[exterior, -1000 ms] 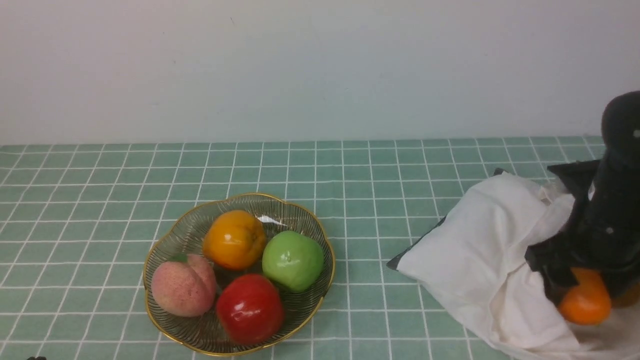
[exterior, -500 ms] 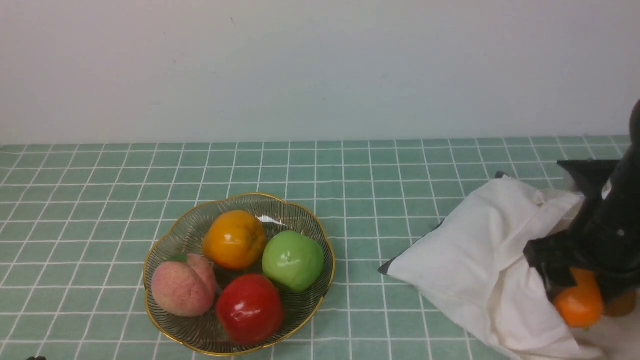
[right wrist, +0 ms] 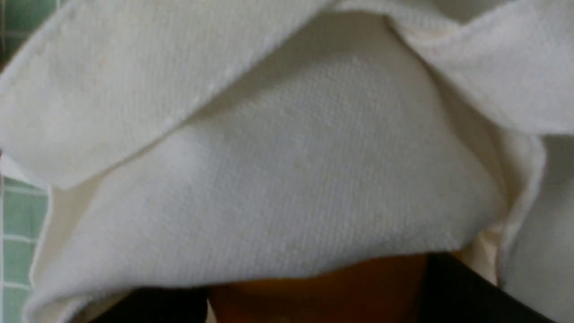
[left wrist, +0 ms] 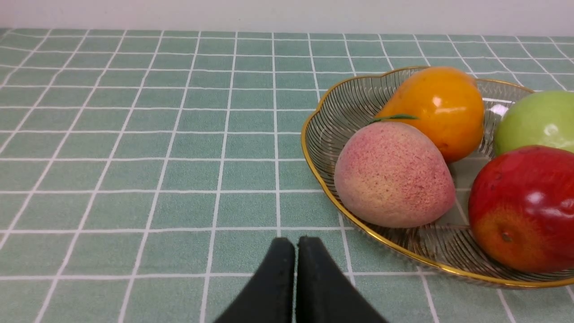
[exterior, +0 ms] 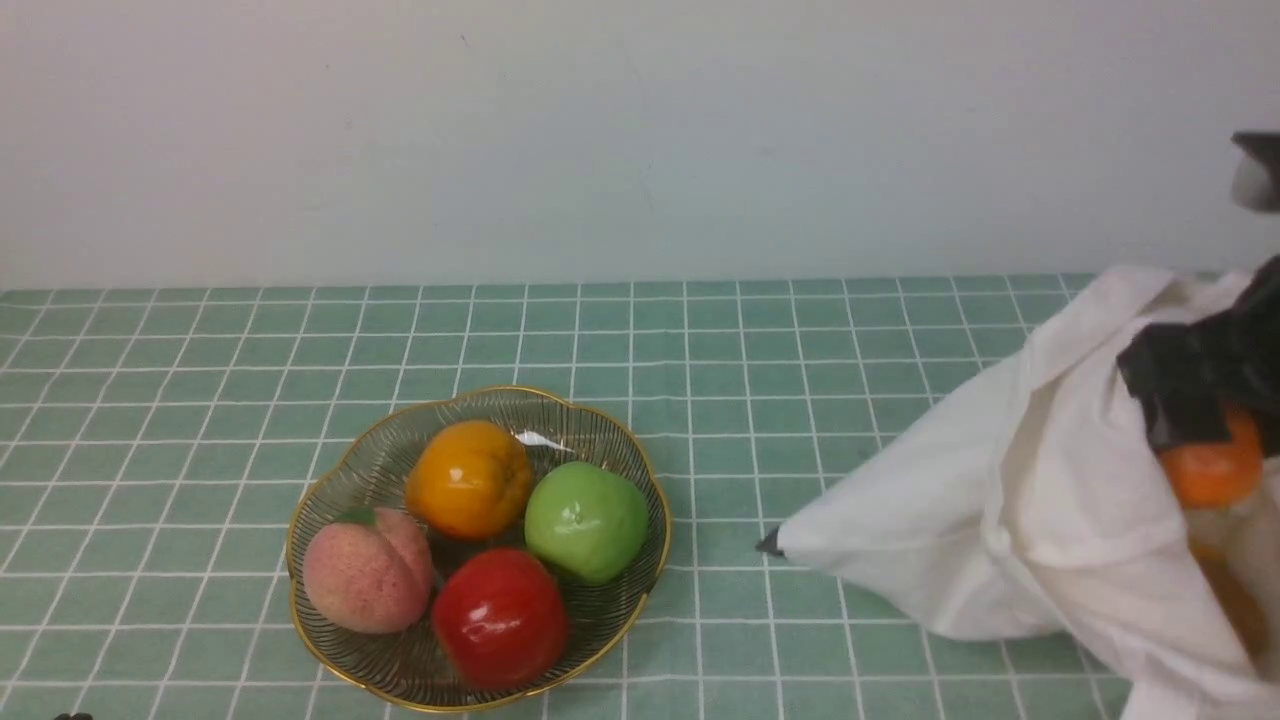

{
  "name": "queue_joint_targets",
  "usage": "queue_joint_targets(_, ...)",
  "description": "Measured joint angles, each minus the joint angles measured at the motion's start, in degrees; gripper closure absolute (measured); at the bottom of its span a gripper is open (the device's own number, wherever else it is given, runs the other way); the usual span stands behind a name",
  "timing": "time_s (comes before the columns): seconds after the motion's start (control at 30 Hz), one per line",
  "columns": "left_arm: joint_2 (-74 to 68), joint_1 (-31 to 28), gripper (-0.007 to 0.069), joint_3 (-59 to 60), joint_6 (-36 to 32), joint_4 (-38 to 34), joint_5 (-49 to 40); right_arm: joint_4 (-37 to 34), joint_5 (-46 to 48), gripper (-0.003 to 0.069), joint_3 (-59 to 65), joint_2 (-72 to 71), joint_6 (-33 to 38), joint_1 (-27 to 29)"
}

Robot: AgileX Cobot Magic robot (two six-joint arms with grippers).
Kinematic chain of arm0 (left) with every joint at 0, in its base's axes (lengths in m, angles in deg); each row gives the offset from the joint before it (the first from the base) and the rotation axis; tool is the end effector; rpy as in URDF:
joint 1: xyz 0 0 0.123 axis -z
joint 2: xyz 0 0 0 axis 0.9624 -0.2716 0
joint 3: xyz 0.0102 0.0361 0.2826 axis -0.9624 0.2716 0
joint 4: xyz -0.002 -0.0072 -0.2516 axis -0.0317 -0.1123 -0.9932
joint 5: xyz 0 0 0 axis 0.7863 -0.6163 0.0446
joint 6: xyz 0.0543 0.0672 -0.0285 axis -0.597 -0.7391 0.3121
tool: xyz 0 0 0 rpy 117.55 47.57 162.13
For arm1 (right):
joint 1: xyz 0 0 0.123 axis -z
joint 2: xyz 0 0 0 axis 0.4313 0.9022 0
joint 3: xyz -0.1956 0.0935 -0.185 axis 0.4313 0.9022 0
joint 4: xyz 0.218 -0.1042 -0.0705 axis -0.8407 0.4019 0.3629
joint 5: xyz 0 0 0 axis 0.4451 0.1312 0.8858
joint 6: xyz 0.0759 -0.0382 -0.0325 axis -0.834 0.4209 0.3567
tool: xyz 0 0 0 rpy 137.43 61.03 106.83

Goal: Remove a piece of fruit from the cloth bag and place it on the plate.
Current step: Use the right arm to grab a mango from the bag

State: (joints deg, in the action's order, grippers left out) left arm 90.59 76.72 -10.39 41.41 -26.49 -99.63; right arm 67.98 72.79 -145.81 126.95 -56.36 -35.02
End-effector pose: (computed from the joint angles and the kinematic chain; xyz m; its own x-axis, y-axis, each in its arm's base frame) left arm 0.0521 -0.0047 0.1710 -0.3008 -0.0470 -0.9525 0.0500 0.9966 -0.0649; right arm 0.2544 0.0484 0.3316 -0.9627 -0.0433 -0.2672 -0.0708 0.9930 0.0944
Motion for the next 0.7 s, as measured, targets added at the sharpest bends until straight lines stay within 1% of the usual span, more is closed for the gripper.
queue_joint_targets(0.1,0.0,0.0,0.0632,0.0,0.0,0.0,0.0,0.66,-0.37,0.0125,-1.98,3.06,-0.98,0.0)
queue_joint_targets(0.17,0.0,0.0,0.0632,0.0,0.0,0.0,0.0,0.72,-0.67,0.0125,-0.88,5.36,-0.98,0.0)
queue_joint_targets(0.4,0.0,0.0,0.0632,0.0,0.0,0.0,0.0,-0.23,-1.42,0.0125,11.57,9.15,0.39,0.0)
queue_joint_targets(0.53,0.0,0.0,0.0632,0.0,0.0,0.0,0.0,-0.62,-2.33,0.0125,18.51,6.25,0.68,0.0)
queue_joint_targets(0.57,0.0,0.0,0.0632,0.0,0.0,0.0,0.0,-0.62,-2.33,0.0125,18.51,6.04,0.78,0.0)
queue_joint_targets(0.63,0.0,0.0,0.0632,0.0,0.0,0.0,0.0,-0.41,-2.33,0.0125,23.25,2.52,0.9,0.0)
queue_joint_targets(0.7,0.0,0.0,0.0632,0.0,0.0,0.0,0.0,-0.47,-2.27,0.0125,24.37,1.45,0.94,0.0)
